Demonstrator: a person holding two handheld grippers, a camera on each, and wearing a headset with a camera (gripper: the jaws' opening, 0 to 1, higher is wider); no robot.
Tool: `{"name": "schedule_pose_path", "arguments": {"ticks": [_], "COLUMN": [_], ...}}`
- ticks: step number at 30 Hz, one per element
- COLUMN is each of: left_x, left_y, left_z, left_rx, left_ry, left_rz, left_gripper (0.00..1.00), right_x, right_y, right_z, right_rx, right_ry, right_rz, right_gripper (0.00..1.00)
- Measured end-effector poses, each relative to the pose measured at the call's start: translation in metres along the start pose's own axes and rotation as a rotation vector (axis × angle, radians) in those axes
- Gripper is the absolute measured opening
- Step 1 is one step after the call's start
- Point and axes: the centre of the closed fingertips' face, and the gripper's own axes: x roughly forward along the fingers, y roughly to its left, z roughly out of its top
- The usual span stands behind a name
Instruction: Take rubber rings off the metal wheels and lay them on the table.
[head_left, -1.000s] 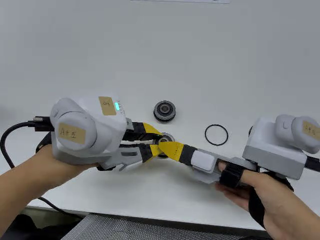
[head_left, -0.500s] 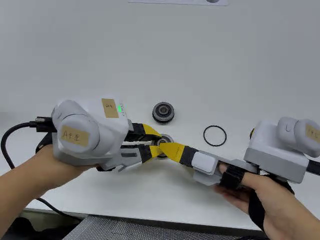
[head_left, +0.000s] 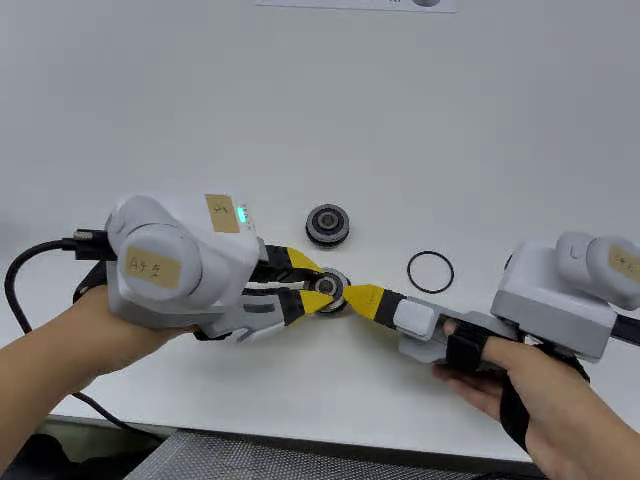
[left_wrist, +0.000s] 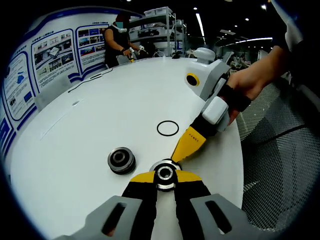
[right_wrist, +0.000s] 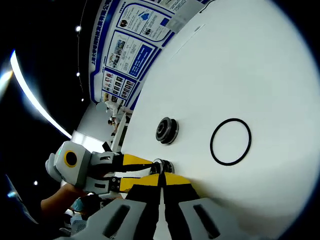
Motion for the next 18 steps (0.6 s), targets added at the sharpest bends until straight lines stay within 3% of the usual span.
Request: {"name": "schedule_pose_path", "arguments": {"ticks": [18], "left_x": [-0.0006], "left_y": [-0.0010], "left_z": [0.0011], "left_rx": [0.008], "left_ry": [0.014], "left_rz": [-0.011], "left_gripper": [0.12], "right_x": [0.0003], "right_y": [0.0030], "right_z": [0.0022], "right_rx": [0.045], "right_ry": [0.014], "right_rz": [-0.012], "right_gripper": [0.01]}}
